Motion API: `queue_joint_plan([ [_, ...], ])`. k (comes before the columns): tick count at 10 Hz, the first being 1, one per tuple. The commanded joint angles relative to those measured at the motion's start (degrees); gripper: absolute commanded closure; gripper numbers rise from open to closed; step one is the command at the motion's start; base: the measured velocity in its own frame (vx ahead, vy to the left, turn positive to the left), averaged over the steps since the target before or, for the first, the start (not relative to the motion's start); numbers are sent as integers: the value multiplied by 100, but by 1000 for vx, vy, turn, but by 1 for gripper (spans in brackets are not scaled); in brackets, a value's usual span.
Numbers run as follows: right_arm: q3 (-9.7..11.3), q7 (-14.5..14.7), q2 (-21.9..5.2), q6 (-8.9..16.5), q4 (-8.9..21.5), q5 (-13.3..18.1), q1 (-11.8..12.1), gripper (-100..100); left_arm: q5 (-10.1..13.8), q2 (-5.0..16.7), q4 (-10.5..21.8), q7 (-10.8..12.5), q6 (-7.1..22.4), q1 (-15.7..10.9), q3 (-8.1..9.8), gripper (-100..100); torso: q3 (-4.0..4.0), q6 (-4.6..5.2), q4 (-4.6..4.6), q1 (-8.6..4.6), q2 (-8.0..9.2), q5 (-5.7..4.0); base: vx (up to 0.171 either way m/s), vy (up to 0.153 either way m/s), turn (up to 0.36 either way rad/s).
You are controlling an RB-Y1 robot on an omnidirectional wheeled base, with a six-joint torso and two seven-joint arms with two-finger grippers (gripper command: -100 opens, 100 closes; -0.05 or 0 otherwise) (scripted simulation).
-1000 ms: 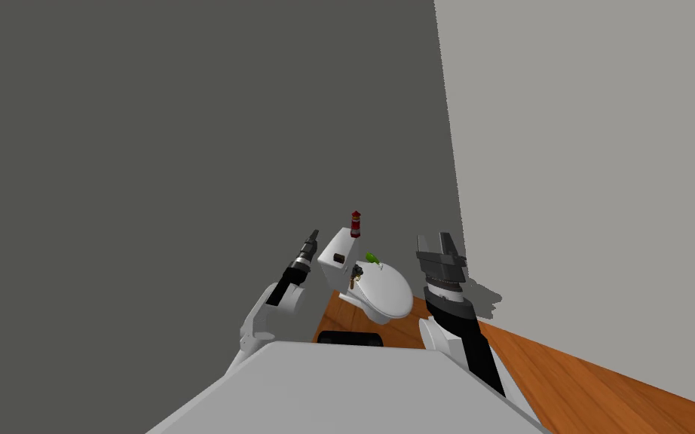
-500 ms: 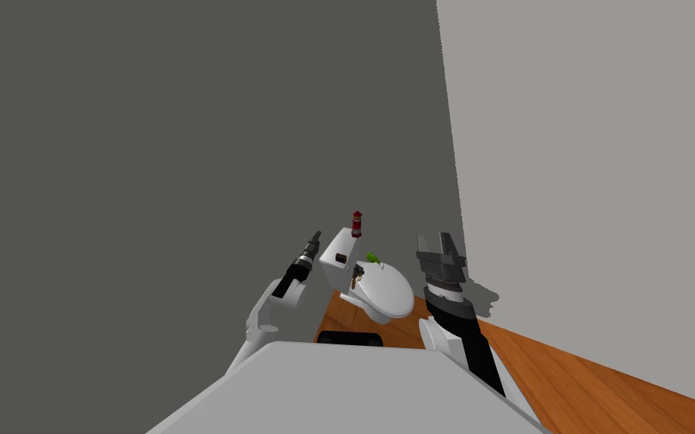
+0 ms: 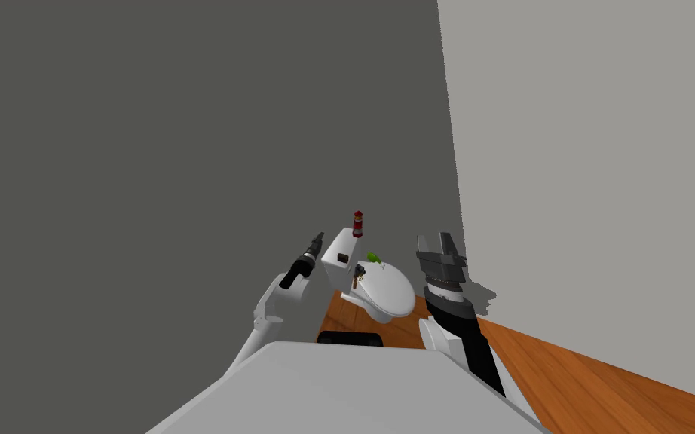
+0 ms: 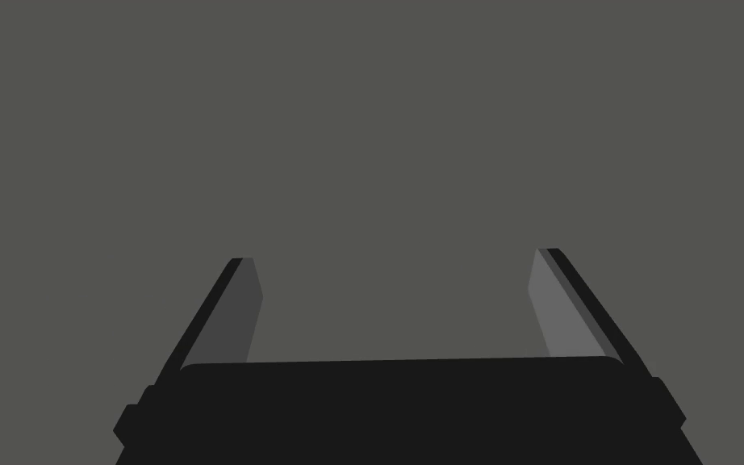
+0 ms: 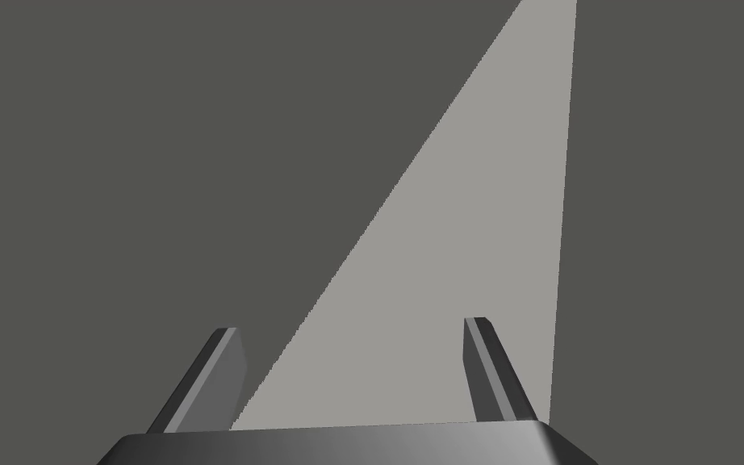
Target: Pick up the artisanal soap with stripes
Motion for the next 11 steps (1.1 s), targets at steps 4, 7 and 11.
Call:
queue_joint_plan([
  [4, 0, 0, 0, 0, 0, 0, 0, 0, -8, 24, 257, 68, 701, -407, -27, -100, -1, 0, 0, -3, -1, -1, -1, 29, -20],
  [7, 0, 0, 0, 0, 0, 0, 0, 0, -7, 22, 389, 102, 1139, -610, -37, -100, -1, 0, 0, -3, -1, -1, 2, 24, -16],
  [11, 0, 0, 0, 0, 0, 0, 0, 0, 1, 18, 525, 139, 1785, -813, -43, -100, -2, 0, -1, 0, -3, 0, 3, 25, -20],
])
